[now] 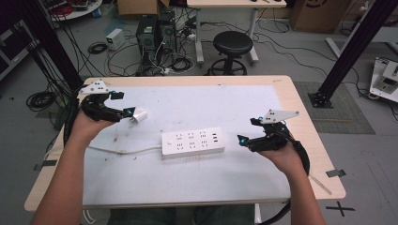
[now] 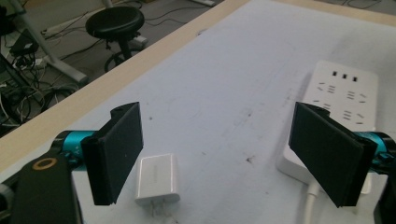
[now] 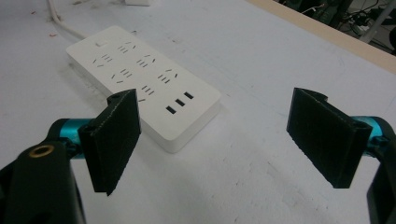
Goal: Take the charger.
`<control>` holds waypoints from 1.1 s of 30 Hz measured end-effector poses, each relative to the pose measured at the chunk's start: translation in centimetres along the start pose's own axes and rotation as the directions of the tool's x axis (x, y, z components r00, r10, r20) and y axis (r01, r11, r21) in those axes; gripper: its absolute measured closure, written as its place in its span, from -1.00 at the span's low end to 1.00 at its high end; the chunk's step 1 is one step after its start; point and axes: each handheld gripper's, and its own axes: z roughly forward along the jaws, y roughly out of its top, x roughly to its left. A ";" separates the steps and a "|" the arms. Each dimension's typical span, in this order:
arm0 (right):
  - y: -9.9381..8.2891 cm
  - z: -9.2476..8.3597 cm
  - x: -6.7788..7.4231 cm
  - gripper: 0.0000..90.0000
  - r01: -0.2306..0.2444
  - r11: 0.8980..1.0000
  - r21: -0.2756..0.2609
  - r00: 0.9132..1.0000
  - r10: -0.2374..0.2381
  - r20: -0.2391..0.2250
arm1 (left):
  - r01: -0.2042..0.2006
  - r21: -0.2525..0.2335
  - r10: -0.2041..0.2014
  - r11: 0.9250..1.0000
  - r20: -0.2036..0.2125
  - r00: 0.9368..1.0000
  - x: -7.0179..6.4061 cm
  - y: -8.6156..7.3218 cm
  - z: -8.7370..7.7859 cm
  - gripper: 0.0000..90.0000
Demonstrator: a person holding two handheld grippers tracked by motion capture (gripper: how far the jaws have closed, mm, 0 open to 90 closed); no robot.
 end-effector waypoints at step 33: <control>-0.2 0.3 0.0 -0.60 -0.013 0.999 0.030 1.000 0.012 0.014 | 0.133 0.257 -0.121 0.957 -0.062 0.991 5.0 -6.5 9.8 -0.60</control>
